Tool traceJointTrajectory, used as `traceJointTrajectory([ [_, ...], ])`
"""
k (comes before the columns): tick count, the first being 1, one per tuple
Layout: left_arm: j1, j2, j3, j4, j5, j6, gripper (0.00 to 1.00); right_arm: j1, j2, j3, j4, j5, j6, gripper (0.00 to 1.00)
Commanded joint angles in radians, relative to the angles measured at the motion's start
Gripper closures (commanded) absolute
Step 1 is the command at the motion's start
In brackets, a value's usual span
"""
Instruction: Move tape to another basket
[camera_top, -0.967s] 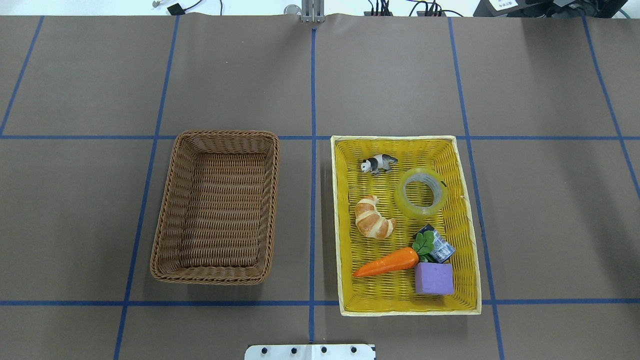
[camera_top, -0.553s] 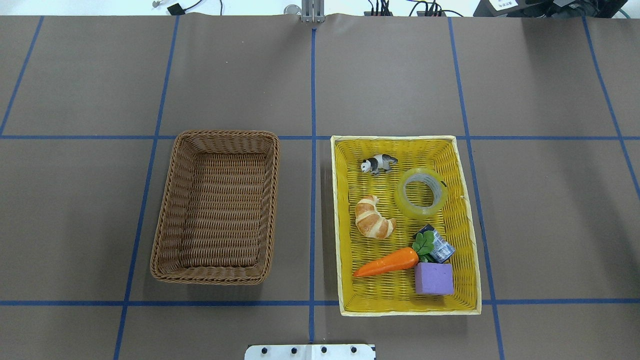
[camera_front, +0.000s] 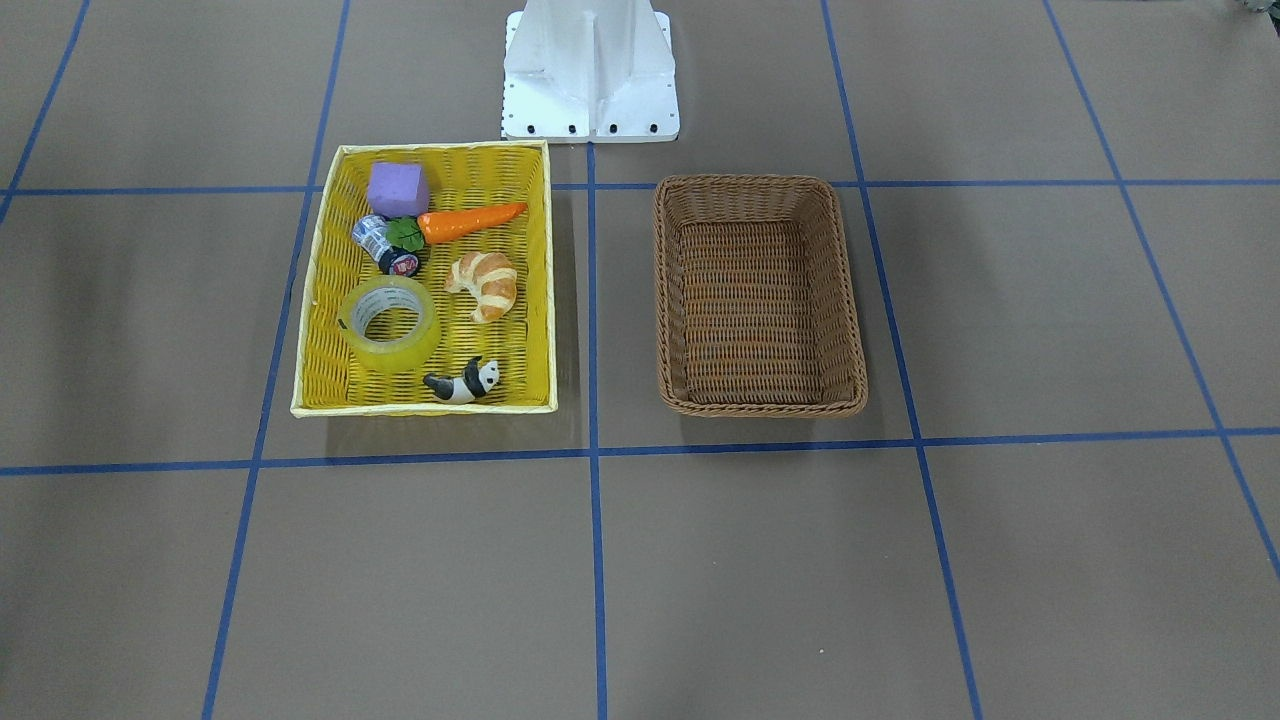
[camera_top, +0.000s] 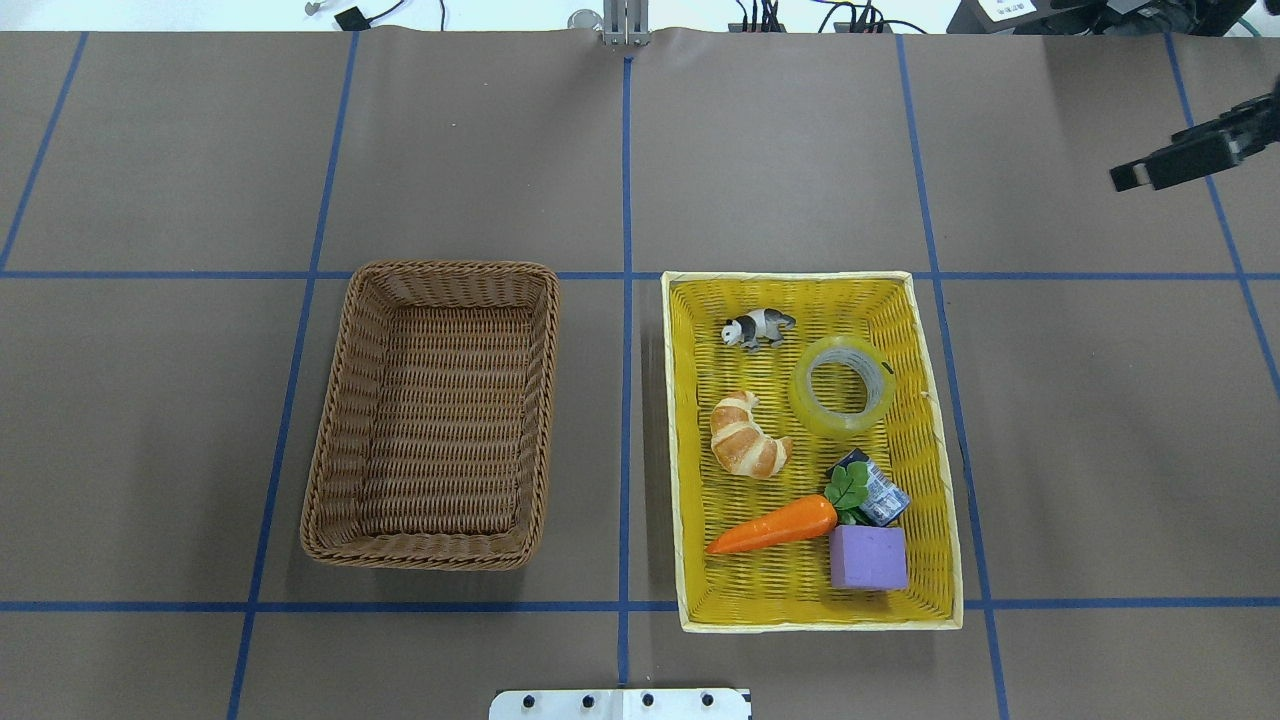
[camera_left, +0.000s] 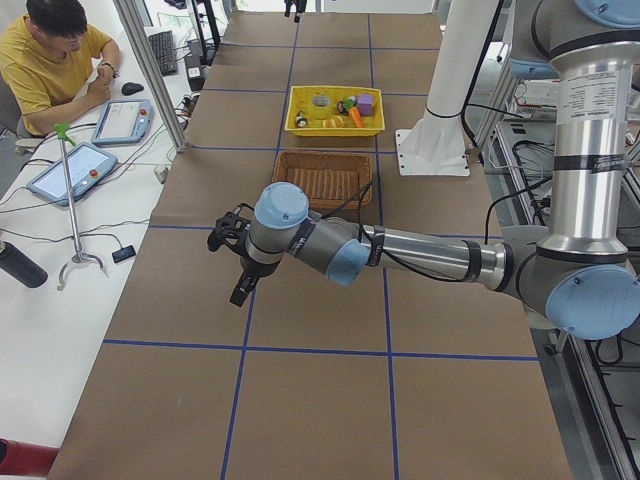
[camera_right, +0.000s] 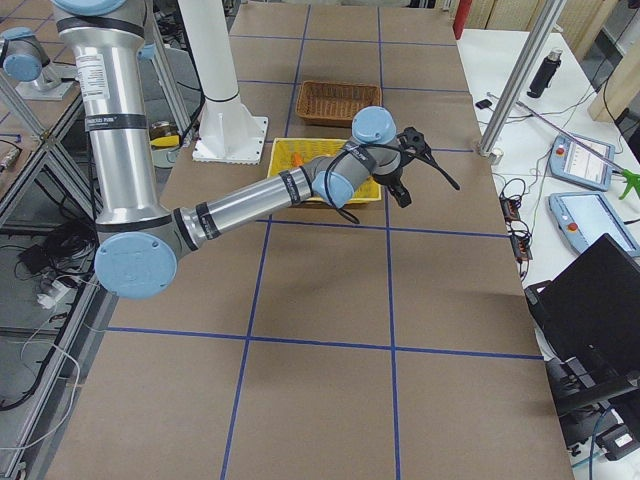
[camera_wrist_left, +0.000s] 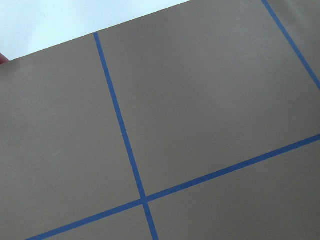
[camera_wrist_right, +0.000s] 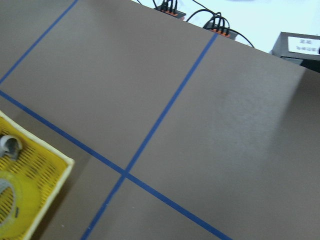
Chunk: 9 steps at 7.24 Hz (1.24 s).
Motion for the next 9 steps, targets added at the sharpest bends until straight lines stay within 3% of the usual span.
traceJointTrajectory([
  [1, 0.0, 0.001, 0.005, -0.005, 0.0, 0.002, 0.01, -0.254, 0.039, 0.033, -0.026, -0.267, 0.182, 0.03],
  [3, 0.0, 0.001, 0.005, -0.005, 0.0, 0.003, 0.01, -0.382, 0.18, 0.034, -0.336, -0.373, 0.173, 0.03],
  [5, 0.002, 0.001, 0.008, -0.007, 0.001, 0.003, 0.01, -0.479, 0.176, 0.017, -0.353, -0.453, 0.132, 0.04],
  [9, 0.002, 0.001, 0.012, -0.013, 0.003, 0.003, 0.01, -0.498, 0.17, -0.035, -0.345, -0.453, -0.037, 0.17],
])
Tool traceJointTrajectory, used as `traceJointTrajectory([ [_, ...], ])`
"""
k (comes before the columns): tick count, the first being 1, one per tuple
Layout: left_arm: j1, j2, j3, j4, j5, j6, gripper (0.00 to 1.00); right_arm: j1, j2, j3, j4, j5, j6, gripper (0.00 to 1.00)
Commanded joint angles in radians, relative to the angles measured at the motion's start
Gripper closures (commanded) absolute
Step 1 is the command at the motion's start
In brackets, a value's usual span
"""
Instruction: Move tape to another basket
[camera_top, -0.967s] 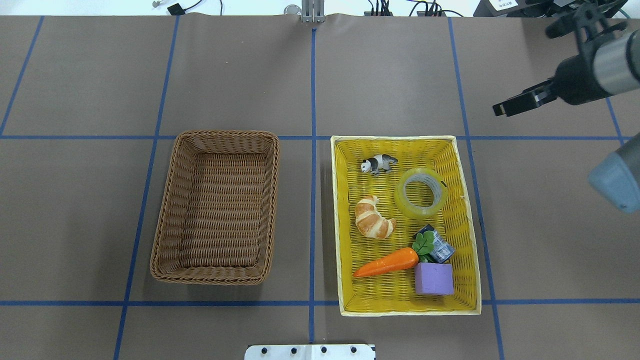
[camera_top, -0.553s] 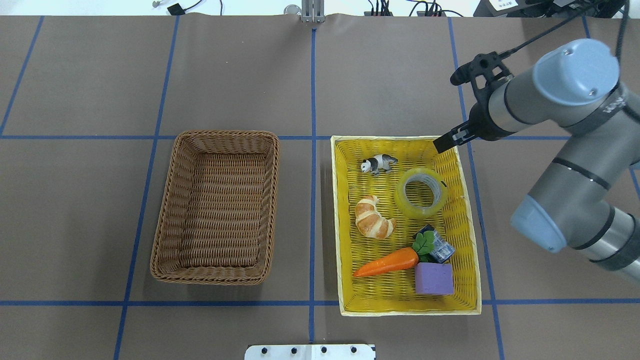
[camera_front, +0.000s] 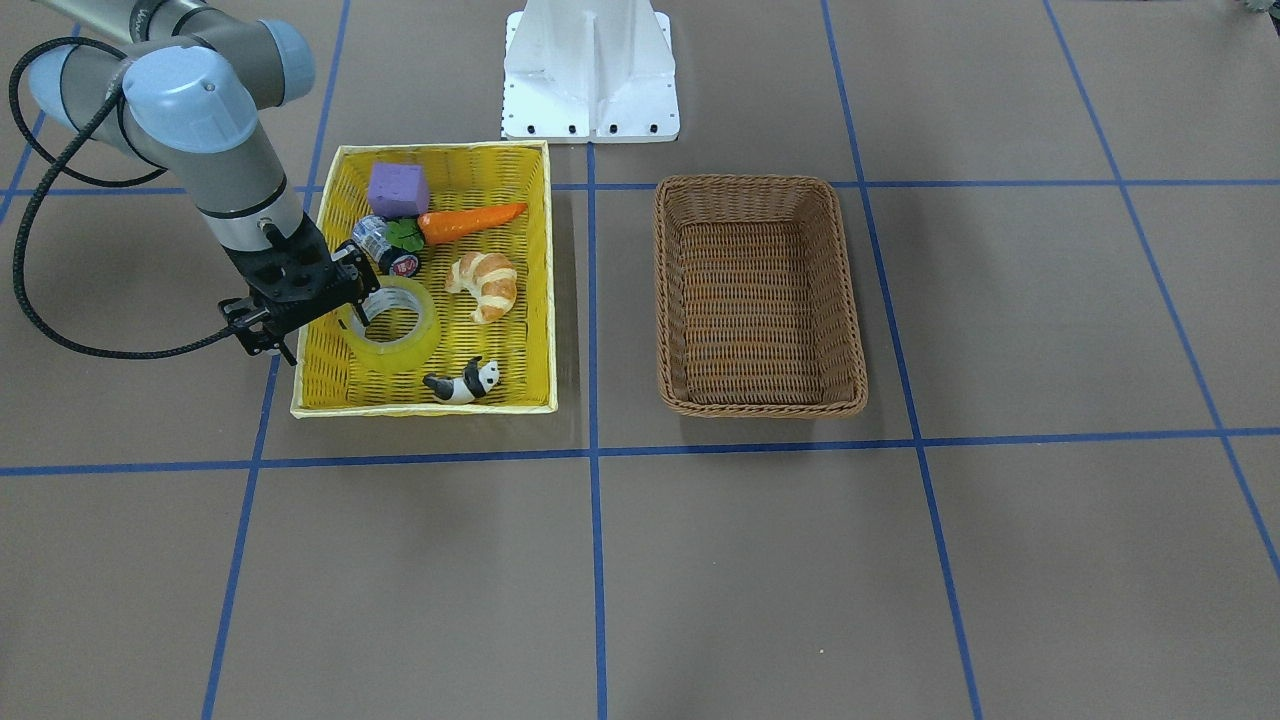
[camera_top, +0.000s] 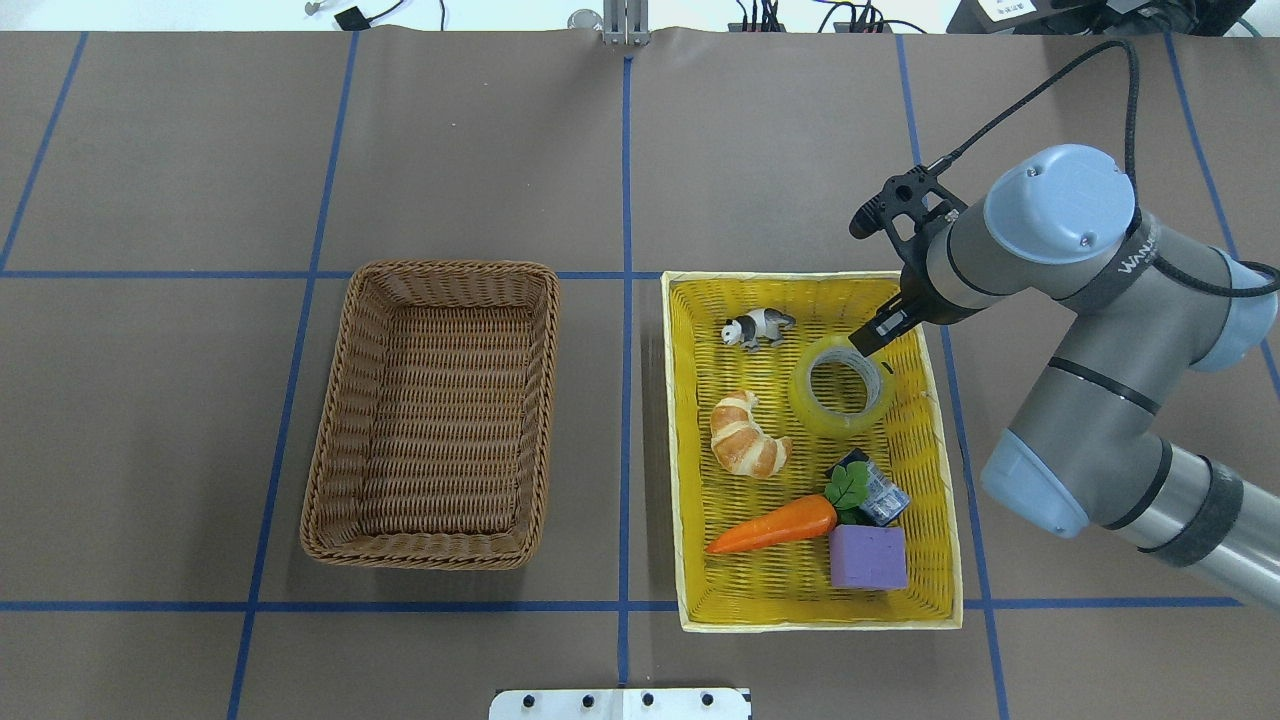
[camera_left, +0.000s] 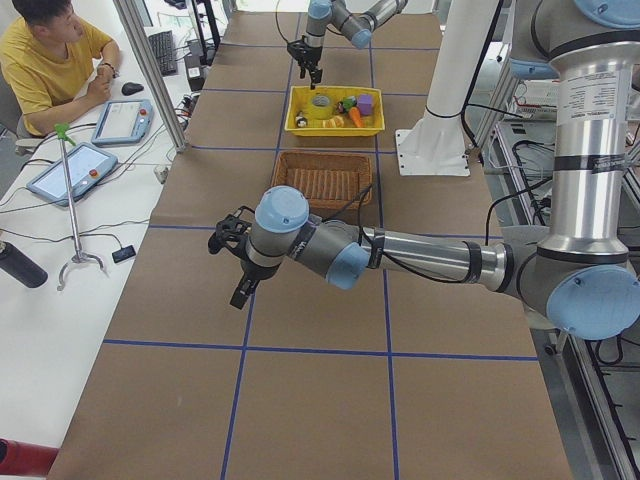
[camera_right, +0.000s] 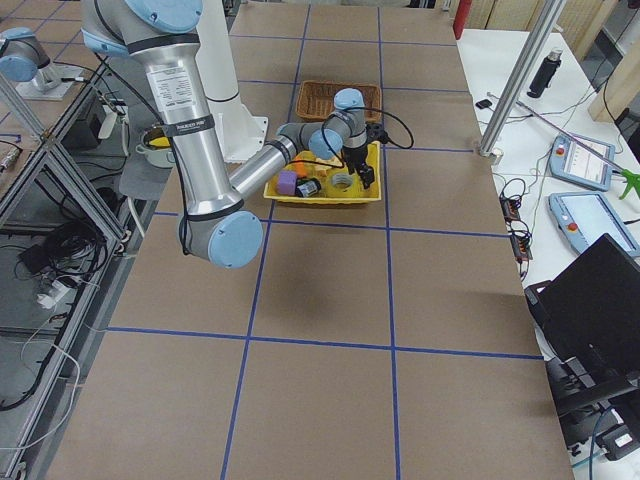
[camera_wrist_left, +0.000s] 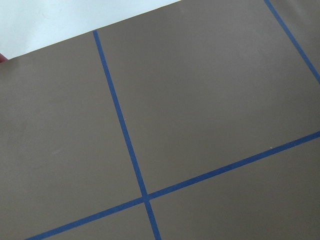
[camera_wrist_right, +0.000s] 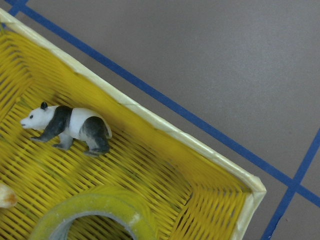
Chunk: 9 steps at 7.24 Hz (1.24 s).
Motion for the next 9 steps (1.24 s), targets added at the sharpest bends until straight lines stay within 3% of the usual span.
traceJointTrajectory([
  [1, 0.0, 0.0, 0.002, 0.0, 0.001, 0.0, 0.01, -0.029, -0.001, -0.015, 0.002, -0.001, -0.03, 0.21],
  [4, 0.0, 0.0, 0.023, -0.014, 0.001, 0.0, 0.01, -0.057, 0.01, -0.079, 0.032, 0.001, -0.031, 0.3],
  [5, 0.0, 0.0, 0.025, -0.014, 0.001, 0.0, 0.01, -0.06, 0.011, -0.111, 0.071, 0.003, -0.033, 0.47],
  [7, 0.0, 0.0, 0.026, -0.014, 0.001, 0.0, 0.01, -0.062, 0.025, -0.109, 0.059, 0.013, -0.034, 1.0],
  [9, 0.0, 0.0, 0.029, -0.014, 0.001, 0.0, 0.01, -0.034, 0.027, -0.084, 0.057, 0.016, -0.034, 1.0],
])
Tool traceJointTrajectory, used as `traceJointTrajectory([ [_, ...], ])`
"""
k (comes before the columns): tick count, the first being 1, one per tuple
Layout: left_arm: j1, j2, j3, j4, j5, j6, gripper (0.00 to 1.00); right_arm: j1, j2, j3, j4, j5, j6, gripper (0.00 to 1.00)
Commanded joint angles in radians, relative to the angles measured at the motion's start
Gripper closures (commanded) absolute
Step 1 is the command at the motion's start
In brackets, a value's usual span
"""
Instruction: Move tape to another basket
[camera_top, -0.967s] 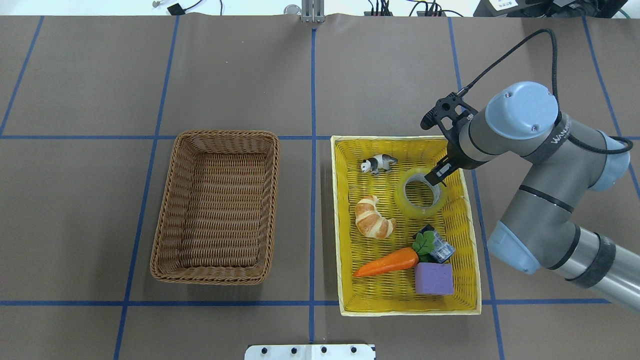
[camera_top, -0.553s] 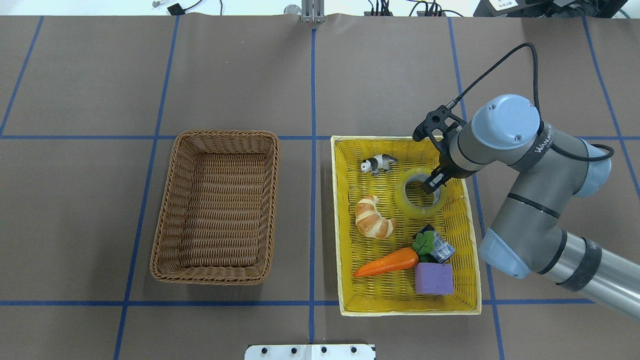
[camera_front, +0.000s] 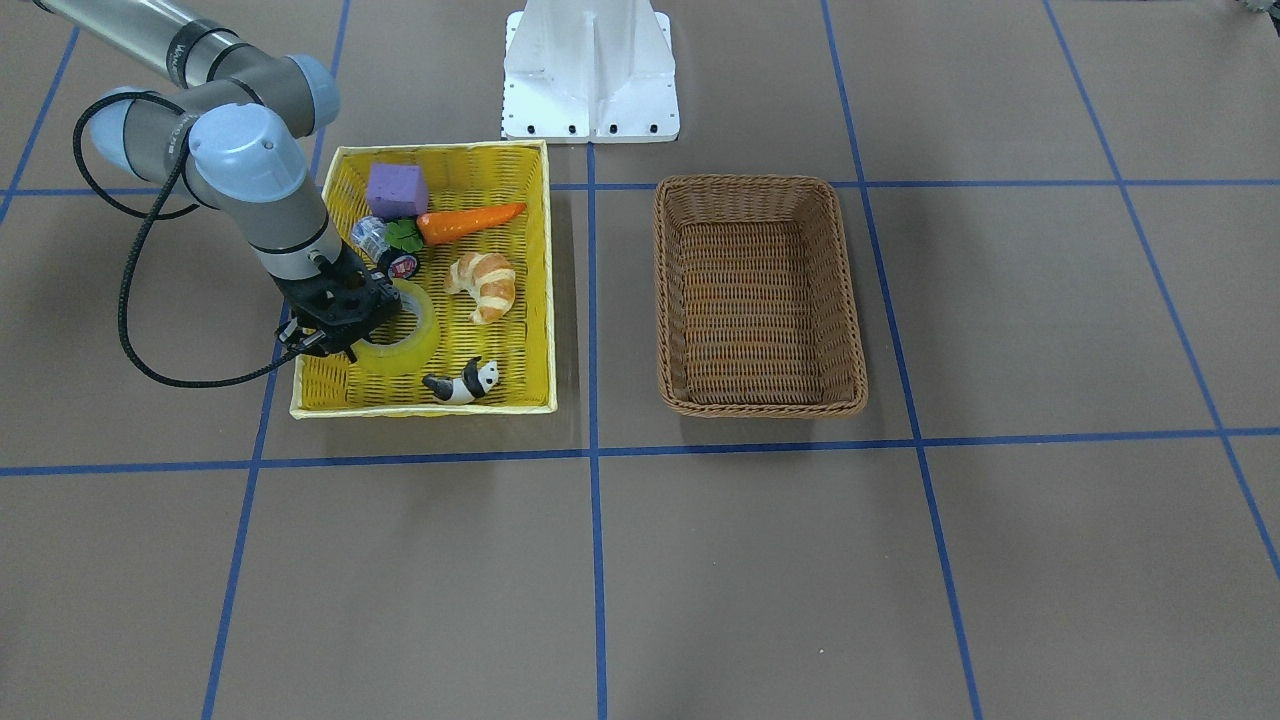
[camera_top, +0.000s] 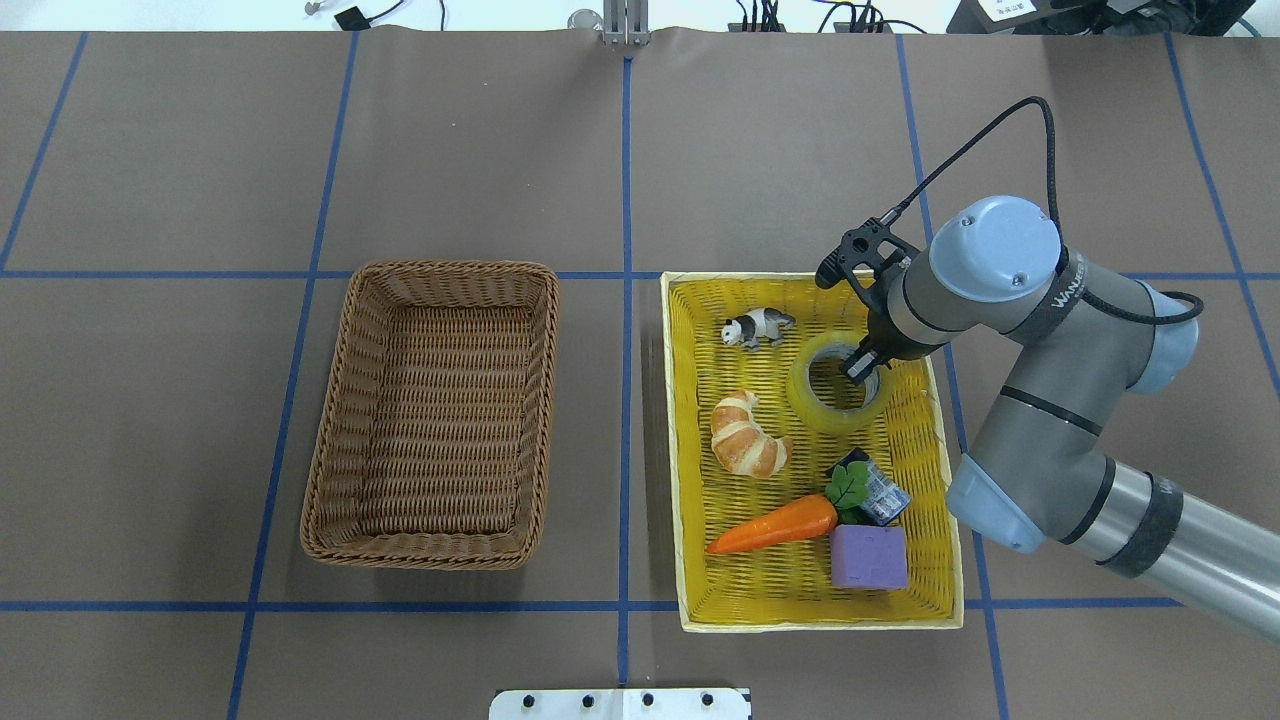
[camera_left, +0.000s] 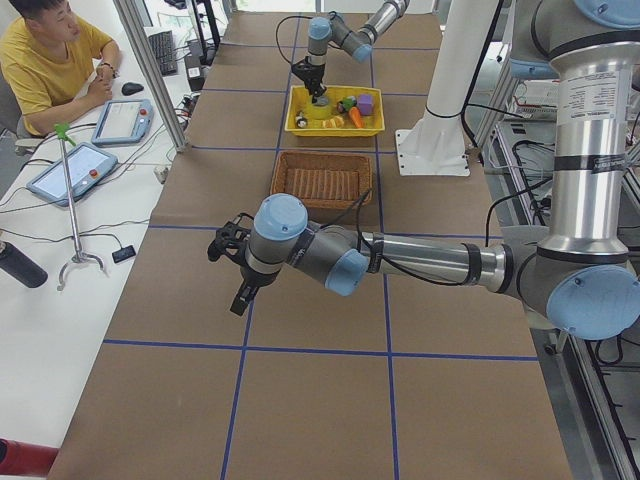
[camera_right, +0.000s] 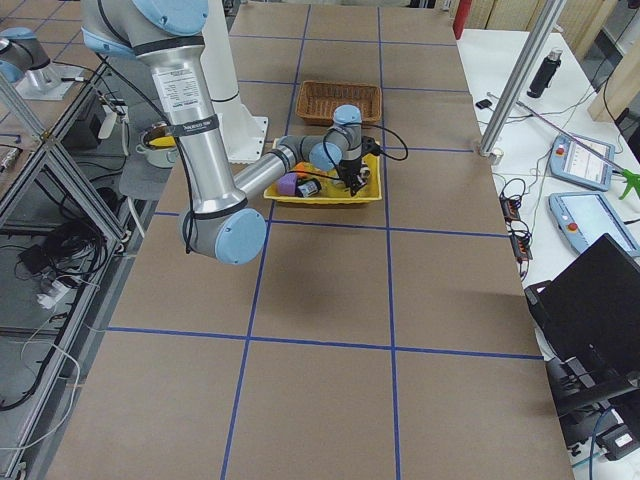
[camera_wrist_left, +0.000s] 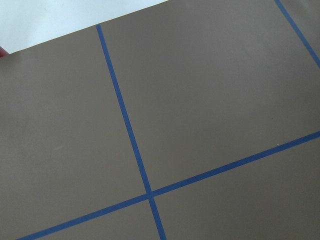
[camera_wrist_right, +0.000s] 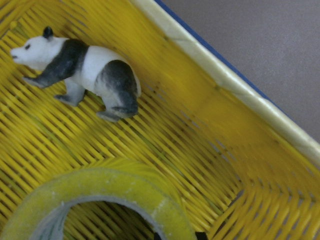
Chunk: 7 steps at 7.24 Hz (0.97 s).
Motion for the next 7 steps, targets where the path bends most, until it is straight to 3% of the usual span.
traceJointTrajectory([
  [1, 0.0, 0.0, 0.002, 0.0, 0.0, 0.0, 0.01, 0.054, 0.001, 0.057, -0.002, 0.008, -0.02, 1.0],
  [3, 0.002, -0.02, -0.016, -0.005, -0.003, -0.011, 0.01, 0.197, 0.008, 0.1, 0.003, 0.13, -0.016, 1.0],
  [5, 0.093, -0.043, -0.026, -0.14, 0.0, -0.094, 0.01, 0.229, 0.059, 0.097, 0.015, 0.123, 0.12, 1.0],
  [6, 0.165, -0.058, -0.023, -0.266, 0.003, -0.264, 0.01, 0.227, 0.098, 0.096, 0.053, 0.106, 0.25, 1.0],
  [7, 0.257, -0.098, -0.015, -0.382, 0.011, -0.495, 0.01, 0.206, 0.102, 0.091, 0.175, 0.094, 0.391, 1.0],
])
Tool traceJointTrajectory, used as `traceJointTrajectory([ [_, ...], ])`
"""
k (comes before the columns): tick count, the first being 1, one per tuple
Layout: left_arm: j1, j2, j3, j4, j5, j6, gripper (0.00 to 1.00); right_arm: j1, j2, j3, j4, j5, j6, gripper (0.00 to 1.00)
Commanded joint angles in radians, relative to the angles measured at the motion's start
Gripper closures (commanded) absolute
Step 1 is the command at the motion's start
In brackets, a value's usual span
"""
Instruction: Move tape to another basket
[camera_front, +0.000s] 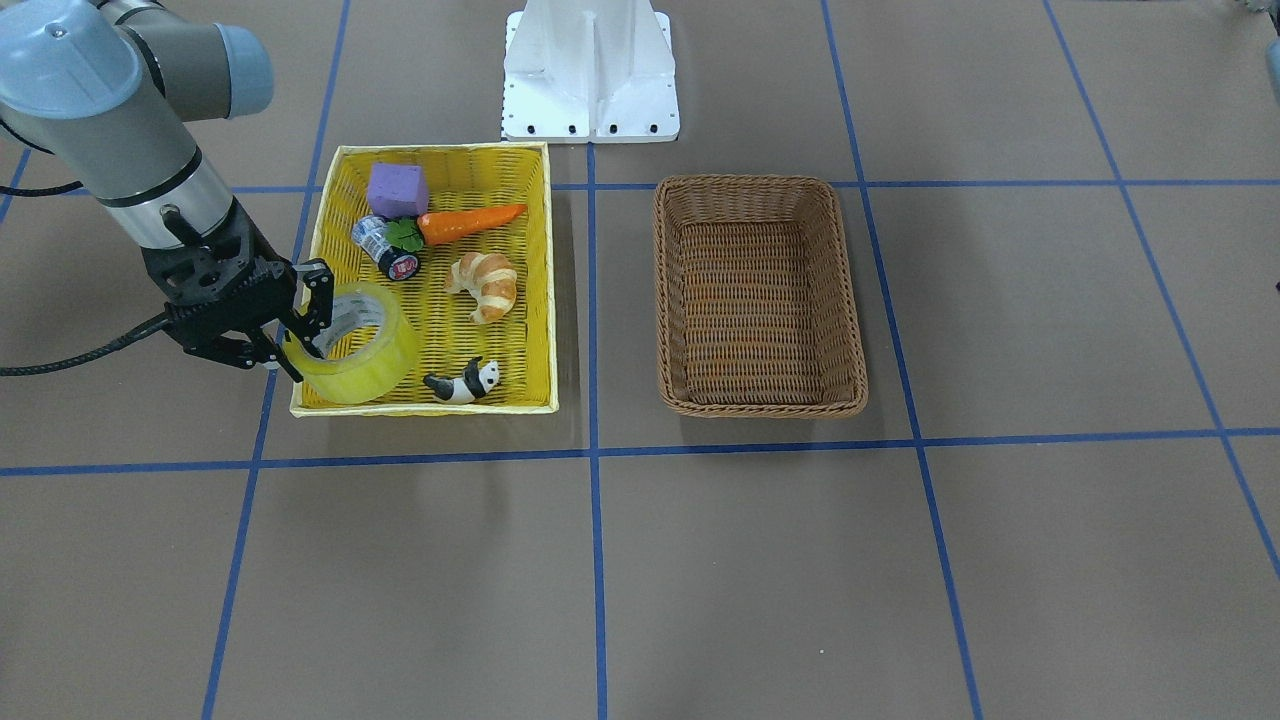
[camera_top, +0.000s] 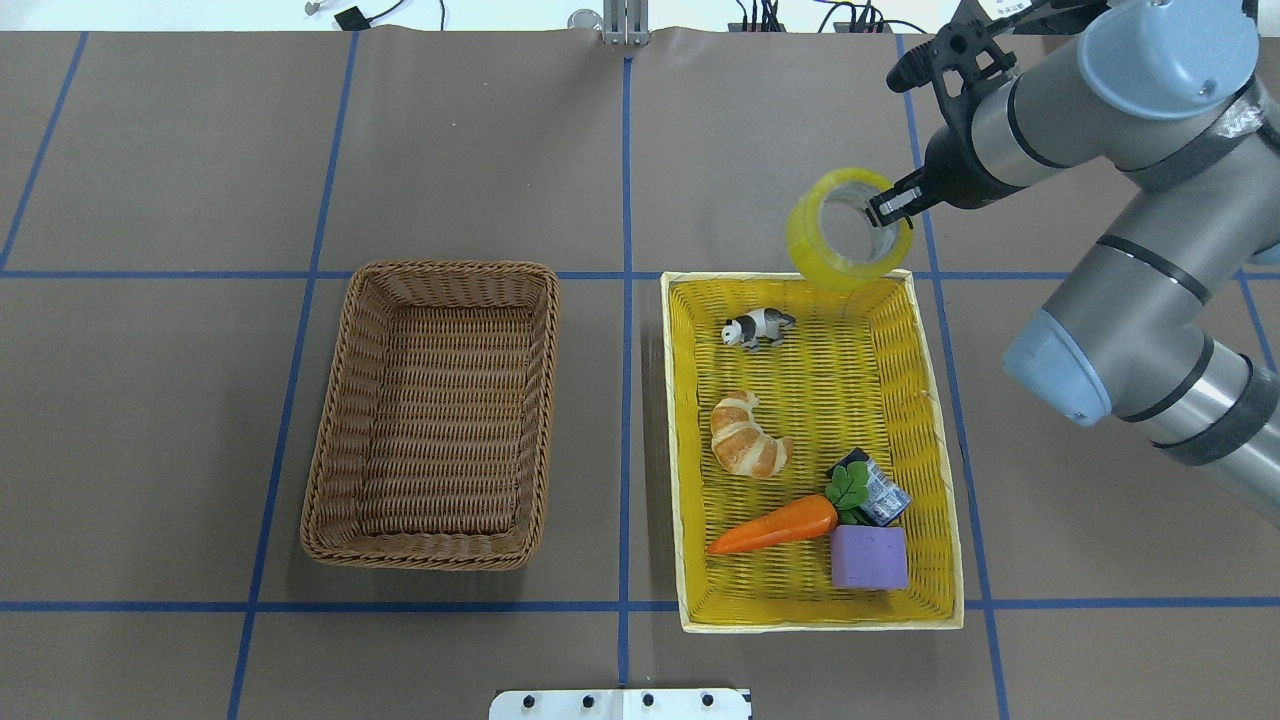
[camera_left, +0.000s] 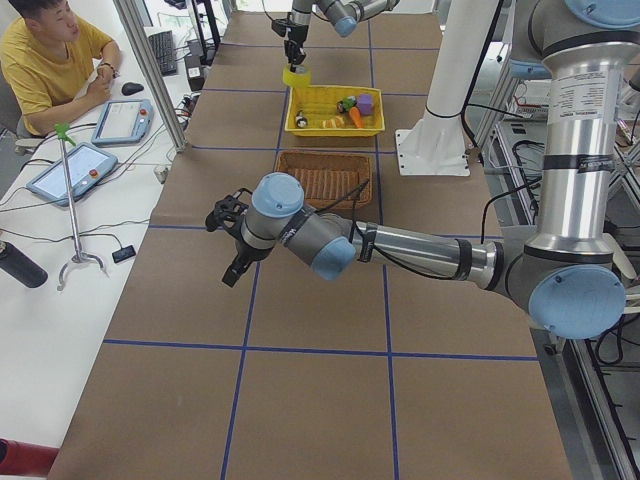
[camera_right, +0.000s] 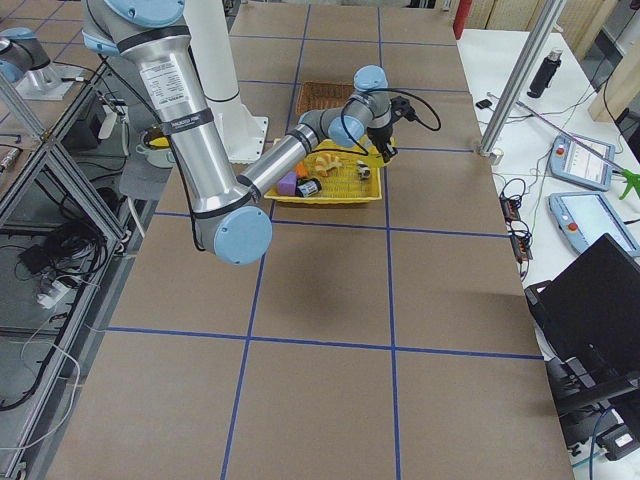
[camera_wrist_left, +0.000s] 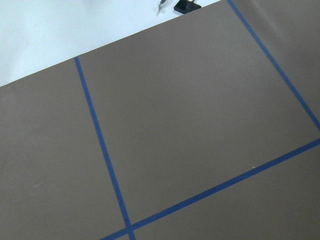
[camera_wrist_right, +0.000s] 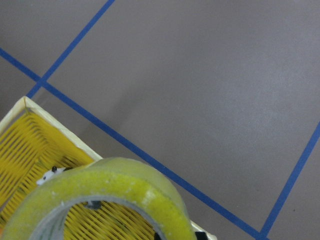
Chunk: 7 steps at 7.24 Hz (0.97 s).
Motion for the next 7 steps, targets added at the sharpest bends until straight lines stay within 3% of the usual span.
traceJointTrajectory([
  [1, 0.185, -0.109, 0.022, -0.22, 0.01, -0.428, 0.01, -0.032, 0.023, -0.031, 0.241, -0.039, 0.254, 1.0],
  [3, 0.281, -0.262, 0.022, -0.288, 0.042, -0.678, 0.01, -0.102, 0.064, -0.099, 0.397, -0.105, 0.264, 1.0],
  [5, 0.409, -0.355, 0.023, -0.396, 0.139, -0.842, 0.01, -0.249, 0.129, -0.102, 0.434, -0.364, 0.284, 1.0],
  [7, 0.532, -0.431, 0.022, -0.411, 0.274, -0.902, 0.01, -0.303, 0.19, -0.111, 0.43, -0.418, 0.333, 1.0],
])
